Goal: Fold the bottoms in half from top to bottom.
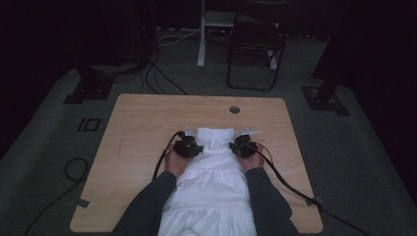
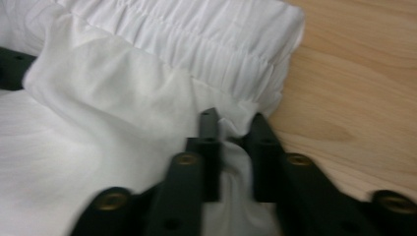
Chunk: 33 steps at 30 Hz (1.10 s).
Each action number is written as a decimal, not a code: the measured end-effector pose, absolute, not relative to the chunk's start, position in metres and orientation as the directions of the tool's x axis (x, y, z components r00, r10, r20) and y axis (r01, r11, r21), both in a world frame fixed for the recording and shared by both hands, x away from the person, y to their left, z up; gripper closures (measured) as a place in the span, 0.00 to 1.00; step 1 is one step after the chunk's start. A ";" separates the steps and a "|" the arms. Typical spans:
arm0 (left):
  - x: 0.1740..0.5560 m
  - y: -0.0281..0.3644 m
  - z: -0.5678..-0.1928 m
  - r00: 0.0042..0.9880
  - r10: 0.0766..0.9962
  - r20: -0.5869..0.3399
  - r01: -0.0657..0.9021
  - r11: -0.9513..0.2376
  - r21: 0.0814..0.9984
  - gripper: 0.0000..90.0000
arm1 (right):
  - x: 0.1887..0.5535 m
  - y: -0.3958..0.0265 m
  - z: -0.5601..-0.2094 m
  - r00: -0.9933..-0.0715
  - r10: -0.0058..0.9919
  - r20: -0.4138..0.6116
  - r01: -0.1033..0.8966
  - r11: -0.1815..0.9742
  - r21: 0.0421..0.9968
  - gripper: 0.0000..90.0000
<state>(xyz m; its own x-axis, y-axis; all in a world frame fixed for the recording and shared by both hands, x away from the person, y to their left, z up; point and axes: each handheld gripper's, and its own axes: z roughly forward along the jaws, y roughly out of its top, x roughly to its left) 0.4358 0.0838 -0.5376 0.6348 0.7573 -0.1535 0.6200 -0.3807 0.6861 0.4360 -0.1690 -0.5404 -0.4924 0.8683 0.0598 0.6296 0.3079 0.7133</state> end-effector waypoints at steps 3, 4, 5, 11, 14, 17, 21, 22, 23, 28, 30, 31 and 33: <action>0.437 0.086 -0.538 0.638 0.748 -0.183 0.629 -0.370 0.684 0.91 | 0.437 -0.169 -0.540 -0.497 0.865 0.071 0.636 0.307 0.708 0.94; 0.438 0.087 -0.538 0.640 0.744 -0.192 0.634 -0.369 0.680 0.92 | 0.438 -0.170 -0.540 -0.501 0.862 0.081 0.638 0.305 0.707 0.95; 0.439 0.089 -0.537 0.642 0.741 -0.197 0.637 -0.372 0.675 0.92 | 0.440 -0.173 -0.539 -0.499 0.862 0.093 0.641 0.295 0.708 0.95; 0.450 0.102 -0.511 0.628 0.747 -0.216 0.617 -0.309 0.723 0.94 | 0.448 -0.193 -0.521 -0.492 0.838 0.235 0.628 0.155 0.762 0.96; 0.454 0.105 -0.481 0.633 0.750 -0.191 0.571 -0.286 0.769 0.94 | 0.450 -0.194 -0.496 -0.507 0.832 0.224 0.587 0.143 0.797 0.96; 0.460 0.107 -0.440 0.651 0.744 -0.152 0.498 -0.266 0.825 0.94 | 0.455 -0.196 -0.459 -0.520 0.829 0.206 0.532 0.125 0.838 0.96; 0.467 0.105 -0.387 0.656 0.750 -0.079 0.406 -0.264 0.875 0.94 | 0.460 -0.199 -0.408 -0.532 0.829 0.175 0.447 0.099 0.889 0.96; 0.466 0.105 -0.373 0.657 0.751 -0.065 0.383 -0.259 0.886 0.94 | 0.459 -0.199 -0.394 -0.533 0.831 0.160 0.418 0.094 0.903 0.96; 0.464 0.105 -0.362 0.659 0.750 -0.056 0.364 -0.253 0.896 0.94 | 0.459 -0.199 -0.381 -0.538 0.830 0.150 0.395 0.090 0.914 0.96; 0.428 0.110 -0.349 0.703 0.711 -0.014 0.312 -0.291 0.905 0.93 | 0.434 -0.207 -0.352 -0.605 0.785 0.137 0.355 0.111 0.928 0.96; 0.406 0.112 -0.358 0.728 0.685 0.000 0.298 -0.317 0.900 0.92 | 0.418 -0.209 -0.358 -0.628 0.767 0.131 0.360 0.136 0.923 0.96; 0.406 0.112 -0.358 0.728 0.685 0.000 0.298 -0.317 0.900 0.92 | 0.409 -0.211 -0.365 -0.639 0.755 0.145 0.375 0.141 0.916 0.96; 0.366 0.117 -0.382 0.759 0.650 0.019 0.285 -0.359 0.889 0.92 | 0.386 -0.212 -0.384 -0.662 0.729 0.177 0.409 0.152 0.900 0.95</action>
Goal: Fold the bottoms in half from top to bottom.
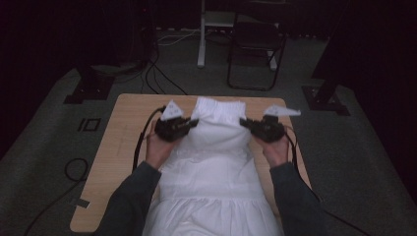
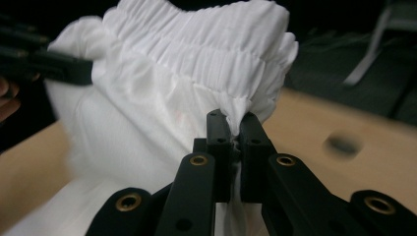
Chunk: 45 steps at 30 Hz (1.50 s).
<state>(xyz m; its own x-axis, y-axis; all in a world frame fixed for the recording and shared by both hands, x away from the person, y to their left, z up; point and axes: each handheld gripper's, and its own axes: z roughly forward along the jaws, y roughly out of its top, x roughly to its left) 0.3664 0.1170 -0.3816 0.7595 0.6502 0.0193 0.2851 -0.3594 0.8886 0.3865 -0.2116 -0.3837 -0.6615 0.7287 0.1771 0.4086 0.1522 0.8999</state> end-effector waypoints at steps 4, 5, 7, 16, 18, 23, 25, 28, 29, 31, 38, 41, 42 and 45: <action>0.317 0.123 -0.436 0.787 0.617 0.006 0.318 -0.413 0.853 0.91 | 0.337 -0.209 -0.433 -0.689 0.697 0.196 0.464 0.217 0.859 0.95; 0.309 0.125 -0.451 0.791 0.611 -0.011 0.340 -0.424 0.839 0.91 | 0.326 -0.207 -0.447 -0.694 0.690 0.202 0.482 0.237 0.844 0.95; 0.299 0.126 -0.481 0.798 0.600 -0.050 0.397 -0.463 0.792 0.90 | 0.306 -0.201 -0.479 -0.694 0.696 0.185 0.511 0.296 0.807 0.95; 0.291 0.124 -0.526 0.780 0.618 -0.101 0.480 -0.485 0.731 0.90 | 0.291 -0.190 -0.522 -0.660 0.742 0.120 0.537 0.354 0.766 0.65; 0.290 0.124 -0.527 0.778 0.621 -0.097 0.480 -0.488 0.729 0.90 | 0.294 -0.190 -0.523 -0.654 0.744 0.136 0.552 0.347 0.758 0.58; 0.290 0.122 -0.531 0.773 0.627 -0.095 0.488 -0.492 0.721 0.90 | 0.296 -0.184 -0.533 -0.667 0.724 0.174 0.591 0.373 0.715 0.60; 0.292 0.122 -0.532 0.775 0.625 -0.094 0.488 -0.496 0.718 0.90 | 0.296 -0.182 -0.535 -0.678 0.718 0.158 0.587 0.400 0.704 0.76; 0.299 0.121 -0.531 0.776 0.625 -0.080 0.483 -0.509 0.712 0.90 | 0.298 -0.183 -0.533 -0.670 0.728 0.144 0.577 0.389 0.718 0.88; 0.302 0.121 -0.530 0.775 0.627 -0.077 0.484 -0.511 0.710 0.90 | 0.301 -0.182 -0.532 -0.668 0.731 0.138 0.577 0.391 0.717 0.89; 0.315 0.120 -0.529 0.774 0.630 -0.064 0.485 -0.524 0.700 0.90 | 0.308 -0.180 -0.532 -0.666 0.736 0.124 0.577 0.402 0.711 0.89; 0.383 0.120 -0.523 0.772 0.632 -0.074 0.519 -0.559 0.647 0.90 | 0.357 -0.172 -0.535 -0.621 0.772 0.139 0.618 0.372 0.693 0.89; 0.410 0.114 -0.519 0.773 0.634 0.014 0.489 -0.611 0.622 0.90 | 0.380 -0.168 -0.536 -0.591 0.791 0.158 0.639 0.341 0.690 0.89; 0.419 0.112 -0.518 0.768 0.639 0.028 0.490 -0.616 0.617 0.90 | 0.387 -0.166 -0.536 -0.583 0.796 0.161 0.643 0.332 0.690 0.89; 0.444 0.110 -0.517 0.751 0.658 0.047 0.500 -0.614 0.611 0.90 | 0.407 -0.161 -0.534 -0.571 0.807 0.150 0.647 0.330 0.687 0.89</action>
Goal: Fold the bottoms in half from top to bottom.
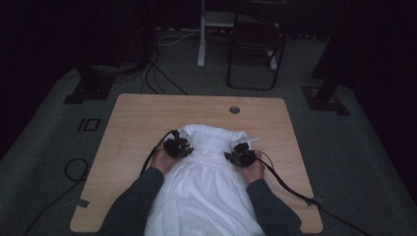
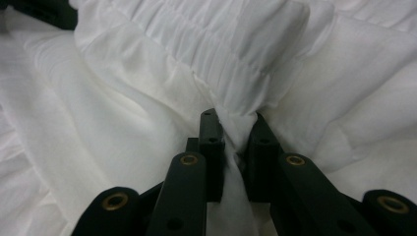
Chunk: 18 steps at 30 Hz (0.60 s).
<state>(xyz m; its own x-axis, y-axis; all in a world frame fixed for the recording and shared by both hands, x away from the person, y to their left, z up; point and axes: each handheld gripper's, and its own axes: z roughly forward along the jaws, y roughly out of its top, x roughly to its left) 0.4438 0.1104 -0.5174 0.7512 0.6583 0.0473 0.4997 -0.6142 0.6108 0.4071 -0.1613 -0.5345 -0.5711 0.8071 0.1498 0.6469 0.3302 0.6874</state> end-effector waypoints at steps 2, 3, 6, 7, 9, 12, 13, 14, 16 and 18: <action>0.456 0.108 -0.517 0.737 0.673 0.058 0.509 -0.610 0.607 0.90 | 0.423 -0.162 -0.533 -0.559 0.816 0.149 0.652 0.322 0.687 0.89; 0.460 0.105 -0.517 0.728 0.682 0.062 0.511 -0.602 0.614 0.90 | 0.429 -0.162 -0.532 -0.550 0.823 0.144 0.653 0.316 0.688 0.89; 0.469 0.095 -0.515 0.707 0.704 0.067 0.526 -0.587 0.616 0.90 | 0.452 -0.165 -0.527 -0.501 0.859 0.101 0.653 0.299 0.695 0.90; 0.470 0.093 -0.514 0.700 0.711 0.067 0.528 -0.579 0.621 0.90 | 0.456 -0.165 -0.526 -0.492 0.866 0.090 0.652 0.297 0.698 0.90; 0.472 0.091 -0.507 0.691 0.721 0.053 0.529 -0.555 0.642 0.90 | 0.465 -0.168 -0.520 -0.478 0.875 0.074 0.642 0.290 0.710 0.90; 0.470 0.100 -0.482 0.681 0.732 -0.010 0.514 -0.469 0.718 0.93 | 0.467 -0.176 -0.501 -0.469 0.876 0.111 0.621 0.237 0.747 0.92; 0.467 0.105 -0.468 0.685 0.728 -0.032 0.494 -0.432 0.754 0.93 | 0.465 -0.180 -0.490 -0.478 0.870 0.121 0.598 0.222 0.770 0.92; 0.464 0.108 -0.459 0.689 0.724 -0.039 0.477 -0.412 0.776 0.94 | 0.460 -0.185 -0.477 -0.494 0.860 0.130 0.565 0.203 0.800 0.92; 0.454 0.115 -0.434 0.702 0.709 -0.069 0.440 -0.355 0.825 0.94 | 0.452 -0.191 -0.456 -0.517 0.846 0.131 0.520 0.188 0.833 0.92; 0.440 0.114 -0.414 0.721 0.691 -0.048 0.389 -0.347 0.853 0.94 | 0.441 -0.196 -0.433 -0.544 0.833 0.102 0.463 0.197 0.864 0.92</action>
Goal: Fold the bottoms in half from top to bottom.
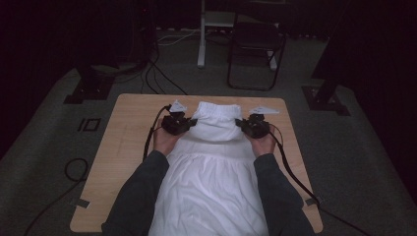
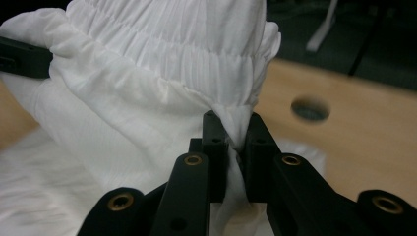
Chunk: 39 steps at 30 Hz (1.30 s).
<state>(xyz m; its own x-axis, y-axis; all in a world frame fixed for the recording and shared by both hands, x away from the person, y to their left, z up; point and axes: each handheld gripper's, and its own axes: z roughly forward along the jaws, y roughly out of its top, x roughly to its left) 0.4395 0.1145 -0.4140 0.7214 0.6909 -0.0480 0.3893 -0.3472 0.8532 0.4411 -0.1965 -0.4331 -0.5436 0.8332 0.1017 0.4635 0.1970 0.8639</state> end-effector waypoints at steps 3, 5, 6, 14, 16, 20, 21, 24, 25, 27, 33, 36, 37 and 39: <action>0.416 0.114 -0.397 0.751 0.660 -0.021 0.338 -0.357 0.871 0.95 | 0.420 -0.202 -0.406 -0.571 0.819 0.062 0.404 0.214 0.889 0.92; 0.399 0.116 -0.395 0.771 0.636 -0.030 0.325 -0.353 0.877 0.95 | 0.405 -0.205 -0.398 -0.591 0.806 0.030 0.380 0.245 0.892 0.92; 0.391 0.117 -0.396 0.781 0.624 -0.032 0.325 -0.362 0.874 0.95 | 0.396 -0.206 -0.398 -0.605 0.796 0.019 0.371 0.260 0.891 0.92; 0.326 0.110 -0.459 0.834 0.536 -0.130 0.414 -0.453 0.790 0.94 | 0.336 -0.215 -0.441 -0.671 0.741 0.004 0.406 0.364 0.838 0.92; 0.316 0.105 -0.482 0.840 0.526 -0.131 0.433 -0.506 0.746 0.94 | 0.325 -0.217 -0.458 -0.677 0.735 0.029 0.437 0.370 0.820 0.92; 0.317 0.104 -0.517 0.832 0.549 -0.082 0.459 -0.596 0.659 0.94 | 0.308 -0.211 -0.490 -0.696 0.715 0.065 0.485 0.400 0.778 0.92; 0.320 0.105 -0.521 0.831 0.553 -0.051 0.449 -0.614 0.649 0.94 | 0.305 -0.208 -0.497 -0.700 0.710 0.070 0.491 0.408 0.769 0.91; 0.334 0.113 -0.522 0.815 0.579 -0.037 0.460 -0.606 0.649 0.94 | 0.299 -0.198 -0.511 -0.704 0.706 0.076 0.505 0.422 0.753 0.91; 0.339 0.114 -0.522 0.810 0.586 -0.010 0.453 -0.614 0.647 0.94 | 0.299 -0.196 -0.515 -0.705 0.703 0.096 0.515 0.414 0.751 0.90; 0.349 0.115 -0.522 0.801 0.599 0.013 0.454 -0.620 0.640 0.94 | 0.300 -0.191 -0.521 -0.709 0.694 0.130 0.532 0.404 0.745 0.90; 0.381 0.113 -0.520 0.783 0.614 0.100 0.429 -0.650 0.627 0.94 | 0.315 -0.179 -0.545 -0.700 0.691 0.181 0.563 0.378 0.735 0.90; 0.393 0.111 -0.521 0.776 0.624 0.095 0.436 -0.639 0.634 0.94 | 0.330 -0.178 -0.545 -0.701 0.706 0.105 0.521 0.407 0.750 0.91; 0.396 0.110 -0.521 0.772 0.628 0.096 0.438 -0.635 0.636 0.94 | 0.337 -0.179 -0.544 -0.695 0.714 0.081 0.514 0.415 0.751 0.91; 0.400 0.106 -0.522 0.766 0.636 0.092 0.439 -0.623 0.648 0.94 | 0.356 -0.184 -0.543 -0.675 0.736 0.054 0.517 0.418 0.747 0.91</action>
